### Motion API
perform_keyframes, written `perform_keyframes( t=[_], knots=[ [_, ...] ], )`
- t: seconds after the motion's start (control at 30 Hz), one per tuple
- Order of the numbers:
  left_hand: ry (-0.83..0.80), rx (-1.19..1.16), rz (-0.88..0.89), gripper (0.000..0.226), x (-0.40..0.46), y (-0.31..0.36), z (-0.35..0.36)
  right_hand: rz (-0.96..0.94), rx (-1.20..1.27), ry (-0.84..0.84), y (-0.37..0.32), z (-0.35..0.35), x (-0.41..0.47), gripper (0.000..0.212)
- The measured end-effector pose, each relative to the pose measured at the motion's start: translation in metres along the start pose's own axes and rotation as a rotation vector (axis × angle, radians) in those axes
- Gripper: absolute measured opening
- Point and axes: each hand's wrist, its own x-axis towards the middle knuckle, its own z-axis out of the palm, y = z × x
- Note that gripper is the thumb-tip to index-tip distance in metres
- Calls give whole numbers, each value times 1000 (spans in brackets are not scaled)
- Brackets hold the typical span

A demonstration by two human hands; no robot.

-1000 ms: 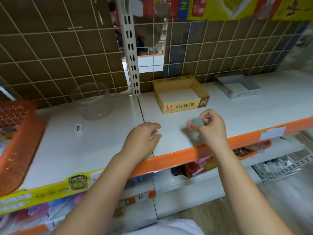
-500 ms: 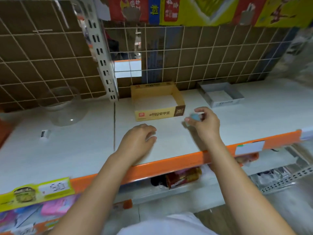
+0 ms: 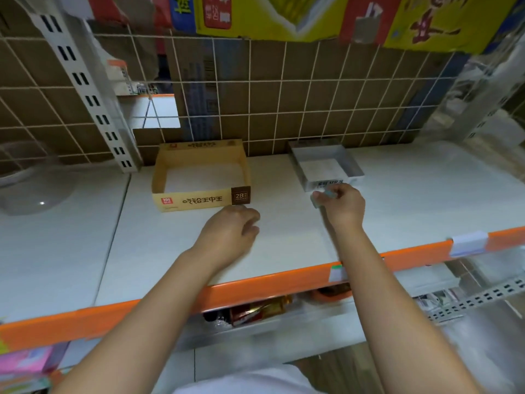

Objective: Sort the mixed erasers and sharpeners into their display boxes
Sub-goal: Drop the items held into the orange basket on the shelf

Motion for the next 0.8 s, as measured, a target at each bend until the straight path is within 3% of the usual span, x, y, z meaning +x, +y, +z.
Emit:
perform_keyframes(
  t=[0.2,0.4,0.67,0.8],
  knots=[
    [25,-27,-7,23,0,-2,3,-102,-161,-50,6,-2,6,44],
    [57,-56,-1,31,-3,-7,4,-155,-311,-107,15,-7,8,39],
    [64,-51,13,32,0,-10,5,-211,-334,-158,4,-4,5,39],
    [83,-36,29,31,-4,-19,-6,-240,-340,-92,-7,-12,-11,43]
  ],
)
